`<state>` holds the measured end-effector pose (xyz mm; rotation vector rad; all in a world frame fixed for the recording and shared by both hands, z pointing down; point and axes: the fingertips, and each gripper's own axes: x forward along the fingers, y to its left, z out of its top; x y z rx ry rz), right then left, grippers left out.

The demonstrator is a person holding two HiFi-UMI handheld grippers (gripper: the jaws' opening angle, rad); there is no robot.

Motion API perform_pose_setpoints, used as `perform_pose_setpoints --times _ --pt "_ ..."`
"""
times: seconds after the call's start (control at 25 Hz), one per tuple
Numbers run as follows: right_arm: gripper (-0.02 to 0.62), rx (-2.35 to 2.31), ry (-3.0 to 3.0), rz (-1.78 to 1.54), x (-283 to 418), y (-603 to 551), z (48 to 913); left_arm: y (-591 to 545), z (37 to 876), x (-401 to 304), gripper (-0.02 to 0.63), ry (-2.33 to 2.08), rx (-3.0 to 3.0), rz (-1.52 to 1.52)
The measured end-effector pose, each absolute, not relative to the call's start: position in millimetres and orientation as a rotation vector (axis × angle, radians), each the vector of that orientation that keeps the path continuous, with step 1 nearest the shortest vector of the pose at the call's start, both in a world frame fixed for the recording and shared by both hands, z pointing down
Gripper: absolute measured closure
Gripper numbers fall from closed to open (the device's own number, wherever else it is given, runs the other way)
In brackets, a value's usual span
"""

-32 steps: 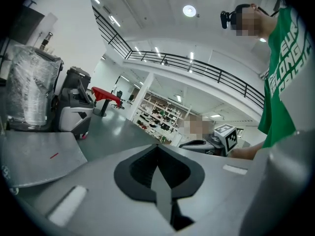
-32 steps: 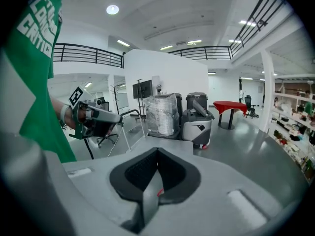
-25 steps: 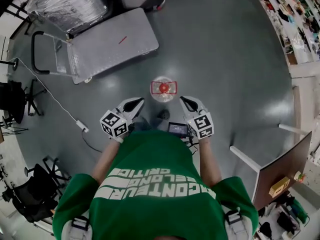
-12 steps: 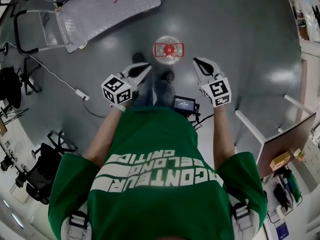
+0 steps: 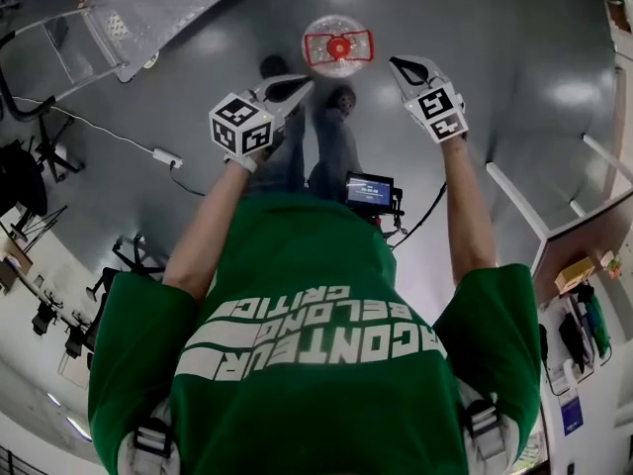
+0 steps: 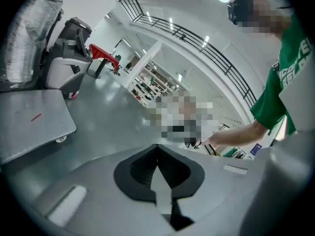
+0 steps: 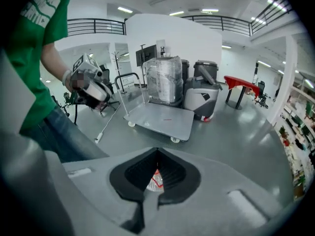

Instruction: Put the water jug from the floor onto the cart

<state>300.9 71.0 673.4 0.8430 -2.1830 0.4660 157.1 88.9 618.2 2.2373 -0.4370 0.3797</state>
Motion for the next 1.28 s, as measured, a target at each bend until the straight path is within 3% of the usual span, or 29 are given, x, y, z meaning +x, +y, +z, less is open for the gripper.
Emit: perform_pose_setpoints --times 0.72,1.08,1.28 --pt "0.603 0.955 -2.038 0.766 323.3 61.8 841.7 65.1 758.8 170.3 0.589 -0.334 2.099 0.512" --pt "0.601 1.076 -1.945 0.887 323.2 58.6 884.0 59.1 828.9 158.9 0.537 -0.359 1.991 0.553" --pt "0.539 1.109 -1.890 0.933 324.3 53.3 909.3 57.0 865.2 145.9 0.517 -0.381 1.955 0.613"
